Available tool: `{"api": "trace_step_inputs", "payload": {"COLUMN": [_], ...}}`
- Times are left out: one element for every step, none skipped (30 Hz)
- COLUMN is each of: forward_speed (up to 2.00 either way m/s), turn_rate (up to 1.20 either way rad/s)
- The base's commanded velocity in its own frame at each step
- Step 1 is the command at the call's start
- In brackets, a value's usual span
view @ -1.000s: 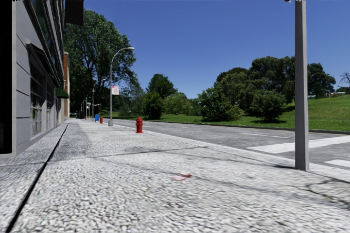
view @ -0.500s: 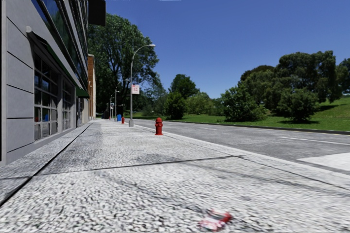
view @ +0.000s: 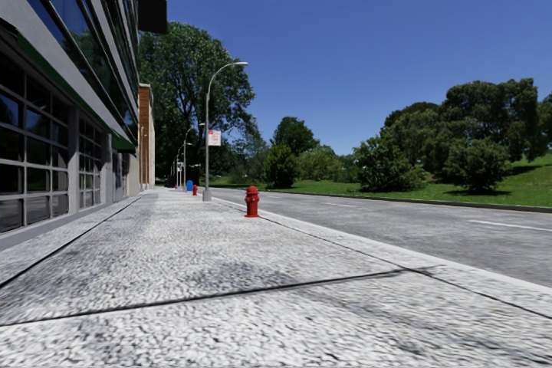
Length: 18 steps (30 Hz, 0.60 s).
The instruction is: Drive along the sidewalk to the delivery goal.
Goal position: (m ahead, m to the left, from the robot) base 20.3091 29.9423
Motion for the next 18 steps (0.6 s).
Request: {"api": "trace_step_inputs", "payload": {"forward_speed": [2.0, 2.0, 2.0, 2.0, 2.0, 2.0, 2.0, 2.0, 2.0, 2.0, 2.0, 2.0, 2.0, 2.0, 2.0, 2.0, 2.0, 2.0], "turn_rate": [0.83, 0.85, 0.86, 0.86, 0.86, 0.86, 0.83, 0.83, 0.61, 0.18, 0.05, 0.0, 0.0, 0.0, 0.0, 0.0, 0.0, 0.0]}}
